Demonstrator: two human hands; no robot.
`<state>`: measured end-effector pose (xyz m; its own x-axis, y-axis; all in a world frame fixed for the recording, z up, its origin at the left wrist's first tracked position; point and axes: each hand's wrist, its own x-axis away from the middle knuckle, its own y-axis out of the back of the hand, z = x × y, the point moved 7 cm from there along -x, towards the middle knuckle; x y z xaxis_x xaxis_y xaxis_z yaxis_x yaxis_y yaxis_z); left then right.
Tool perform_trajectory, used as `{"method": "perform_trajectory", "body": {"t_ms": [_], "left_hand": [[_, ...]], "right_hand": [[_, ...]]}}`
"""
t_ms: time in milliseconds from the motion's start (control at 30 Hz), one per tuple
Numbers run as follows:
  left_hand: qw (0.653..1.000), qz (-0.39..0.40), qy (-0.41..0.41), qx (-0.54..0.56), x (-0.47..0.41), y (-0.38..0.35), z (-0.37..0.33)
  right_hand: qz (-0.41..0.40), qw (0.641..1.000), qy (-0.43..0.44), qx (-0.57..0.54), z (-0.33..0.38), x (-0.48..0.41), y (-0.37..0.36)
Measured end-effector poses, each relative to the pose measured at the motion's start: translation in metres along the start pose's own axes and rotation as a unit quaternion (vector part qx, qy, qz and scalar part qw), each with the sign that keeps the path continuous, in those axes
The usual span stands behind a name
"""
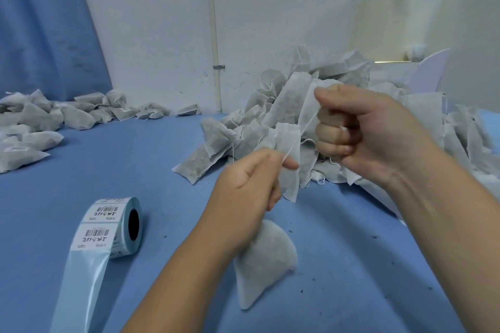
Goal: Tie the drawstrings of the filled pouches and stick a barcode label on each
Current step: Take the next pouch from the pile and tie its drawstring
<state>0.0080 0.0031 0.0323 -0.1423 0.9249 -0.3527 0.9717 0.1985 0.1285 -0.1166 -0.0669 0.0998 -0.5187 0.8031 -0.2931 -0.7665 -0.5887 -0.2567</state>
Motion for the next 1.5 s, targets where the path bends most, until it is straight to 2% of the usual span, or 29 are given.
{"method": "perform_trajectory", "body": {"t_ms": [100,167,233,300,467,567,667,767,900,1000,1133,1233,1300,1400,1500], "left_hand": [[0.995,0.033,0.008,-0.09,0.003,-0.002,0.006],[0.99,0.051,0.023,-0.133,0.005,-0.002,0.01],[0.994,0.056,0.03,-0.083,0.005,0.001,0.009],[0.997,0.065,0.034,-0.011,0.005,0.003,0.007],[0.99,0.096,0.051,0.094,0.007,0.001,0.001],[0.988,0.115,0.033,0.101,0.011,-0.003,-0.011],[0.995,0.071,-0.007,0.076,0.011,0.002,-0.02],[0.992,0.042,-0.032,0.114,0.01,0.006,-0.028],[0.967,0.063,0.021,0.245,0.01,0.005,-0.027],[0.949,0.061,0.067,0.303,0.01,0.006,-0.024],[0.93,0.037,0.061,0.36,0.006,0.009,-0.02],[0.926,-0.009,0.044,0.375,0.003,0.017,-0.013],[0.945,-0.056,0.041,0.318,0.001,0.024,-0.006],[0.989,-0.126,0.021,0.071,-0.001,0.036,0.002],[0.987,-0.093,-0.028,-0.128,-0.002,0.029,0.002]], "right_hand": [[-0.005,0.989,0.05,0.14,0.003,0.0,-0.004],[0.002,0.973,0.055,0.222,0.003,-0.001,-0.006],[-0.008,0.962,0.059,0.267,0.005,-0.002,-0.003],[-0.011,0.96,0.058,0.275,0.004,-0.002,0.001],[0.048,0.954,0.059,0.291,-0.002,0.001,-0.012],[0.043,0.951,0.1,0.29,0.012,0.0,-0.021],[0.029,0.943,0.141,0.301,0.029,-0.002,-0.026],[0.042,0.935,0.159,0.313,0.033,-0.004,-0.034],[0.046,0.931,0.163,0.323,0.029,-0.007,-0.038],[0.029,0.934,0.159,0.318,0.022,-0.009,-0.035],[0.005,0.942,0.126,0.311,-0.003,-0.008,-0.027],[0.008,0.944,0.095,0.317,-0.028,-0.002,-0.022],[0.014,0.936,0.088,0.341,-0.042,0.004,-0.019],[0.029,0.912,0.097,0.398,-0.053,0.015,-0.015],[0.033,0.896,0.132,0.422,-0.049,0.026,-0.012]]}}
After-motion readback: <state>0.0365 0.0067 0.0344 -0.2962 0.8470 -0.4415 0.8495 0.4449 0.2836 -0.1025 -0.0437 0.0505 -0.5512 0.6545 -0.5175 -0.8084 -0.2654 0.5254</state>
